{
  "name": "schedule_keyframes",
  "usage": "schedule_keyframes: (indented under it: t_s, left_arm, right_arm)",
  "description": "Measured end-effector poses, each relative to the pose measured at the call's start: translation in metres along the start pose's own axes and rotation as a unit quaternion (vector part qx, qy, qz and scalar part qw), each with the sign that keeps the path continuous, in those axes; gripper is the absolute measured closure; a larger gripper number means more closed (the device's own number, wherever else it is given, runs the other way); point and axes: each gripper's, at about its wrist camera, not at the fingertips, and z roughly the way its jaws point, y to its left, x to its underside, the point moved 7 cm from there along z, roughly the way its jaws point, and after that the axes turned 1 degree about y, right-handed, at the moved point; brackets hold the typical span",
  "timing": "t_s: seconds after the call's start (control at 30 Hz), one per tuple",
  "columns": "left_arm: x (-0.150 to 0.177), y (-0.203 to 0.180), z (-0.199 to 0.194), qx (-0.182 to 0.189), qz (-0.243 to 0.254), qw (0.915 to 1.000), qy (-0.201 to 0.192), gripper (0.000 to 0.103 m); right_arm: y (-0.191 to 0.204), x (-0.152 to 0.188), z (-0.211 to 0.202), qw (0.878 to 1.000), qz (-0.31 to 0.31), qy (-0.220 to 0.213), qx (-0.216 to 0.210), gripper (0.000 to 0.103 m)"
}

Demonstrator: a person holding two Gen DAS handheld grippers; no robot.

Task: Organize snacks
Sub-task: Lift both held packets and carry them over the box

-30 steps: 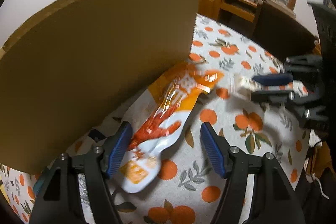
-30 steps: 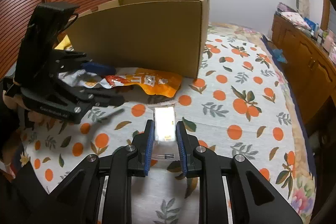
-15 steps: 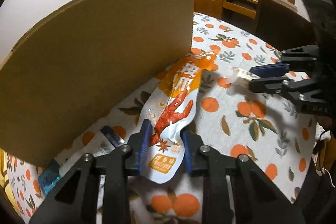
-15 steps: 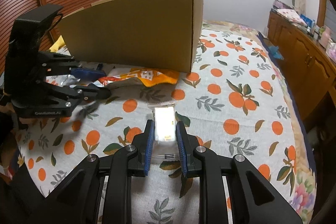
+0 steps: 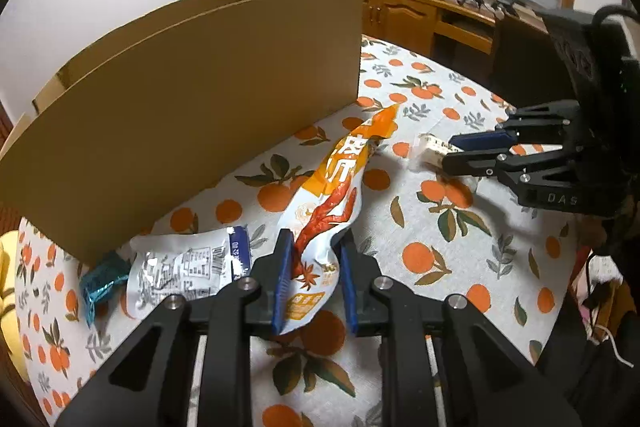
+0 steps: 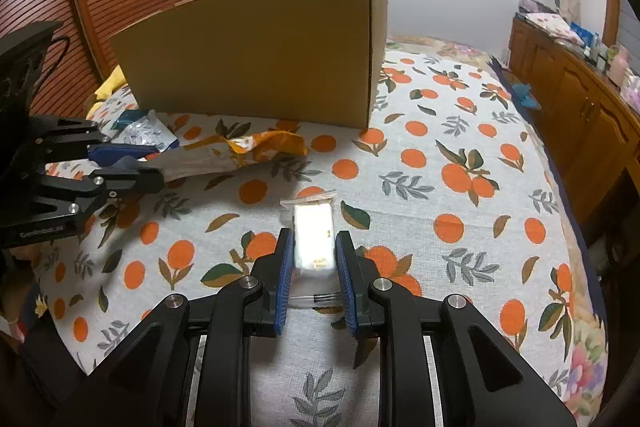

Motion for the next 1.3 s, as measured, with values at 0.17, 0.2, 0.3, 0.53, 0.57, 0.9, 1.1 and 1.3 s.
schedule_keyframes:
  t_s: [0.17, 0.2, 0.3, 0.53, 0.57, 0.9, 1.1, 1.3]
  left_arm:
    - [0.001, -0.002, -0.004, 0.002, -0.015, 0.9998, -0.011, 0.085]
    - [0.002, -0.002, -0.005, 0.001, -0.018, 0.9997, -0.013, 0.085]
    - [0.004, -0.003, -0.007, 0.007, -0.026, 0.9995, -0.014, 0.085]
    - [0.008, -0.005, -0.014, 0.013, -0.039, 0.999, -0.02, 0.085]
    - [0.007, -0.005, -0.017, 0.013, -0.041, 0.9988, -0.024, 0.085]
    - [0.001, -0.001, -0.04, 0.016, -0.056, 0.9968, -0.055, 0.085]
    - [-0.009, 0.004, -0.054, 0.011, -0.06, 0.9951, -0.077, 0.085]
    - [-0.017, 0.009, -0.067, 0.006, -0.066, 0.993, -0.097, 0.085]
  right_arm:
    - [0.001, -0.001, -0.001, 1.0, 0.001, -0.003, 0.001, 0.083]
    - [0.001, -0.001, -0.002, 1.0, 0.0, -0.003, 0.0, 0.083]
    - [0.003, -0.001, -0.003, 1.0, 0.0, -0.006, 0.0, 0.083]
    - [0.009, -0.002, -0.003, 1.0, -0.006, -0.008, 0.0, 0.083]
    - [0.01, -0.003, -0.003, 1.0, -0.006, -0.009, -0.001, 0.083]
    - [0.017, -0.01, -0.013, 1.0, -0.012, -0.023, -0.002, 0.083]
    - [0.023, -0.018, -0.024, 0.999, -0.019, -0.032, -0.002, 0.083]
    - [0.03, -0.03, -0.036, 0.998, -0.03, -0.049, 0.0, 0.083]
